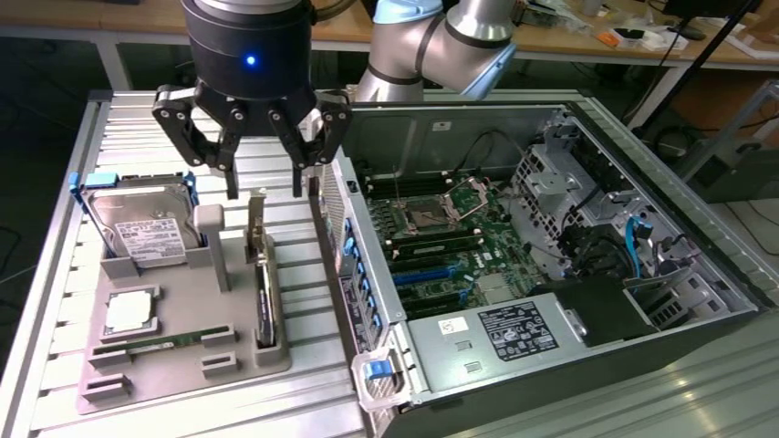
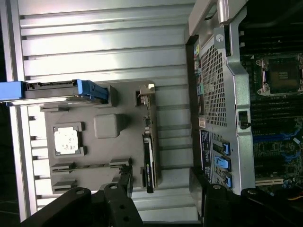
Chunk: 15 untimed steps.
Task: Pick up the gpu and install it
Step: 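Pick up the gpu and move the gpu toward the slot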
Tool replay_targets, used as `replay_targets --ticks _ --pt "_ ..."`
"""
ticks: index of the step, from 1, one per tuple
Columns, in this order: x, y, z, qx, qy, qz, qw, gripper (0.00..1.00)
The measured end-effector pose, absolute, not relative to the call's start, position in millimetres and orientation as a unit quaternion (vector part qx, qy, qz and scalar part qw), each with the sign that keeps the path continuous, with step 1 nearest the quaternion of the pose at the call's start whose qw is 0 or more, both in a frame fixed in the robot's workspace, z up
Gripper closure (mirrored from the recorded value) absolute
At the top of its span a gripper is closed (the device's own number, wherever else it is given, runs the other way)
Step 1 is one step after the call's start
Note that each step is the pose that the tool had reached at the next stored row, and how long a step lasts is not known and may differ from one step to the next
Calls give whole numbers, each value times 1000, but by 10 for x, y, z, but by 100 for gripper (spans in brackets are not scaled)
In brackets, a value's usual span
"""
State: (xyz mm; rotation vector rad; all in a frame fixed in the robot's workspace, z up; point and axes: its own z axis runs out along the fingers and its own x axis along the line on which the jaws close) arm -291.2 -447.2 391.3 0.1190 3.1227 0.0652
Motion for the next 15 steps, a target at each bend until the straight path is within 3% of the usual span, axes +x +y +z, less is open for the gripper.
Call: replay_targets --ticks 15 --pt "-2911 -4478 3835 38 999 21 8 40"
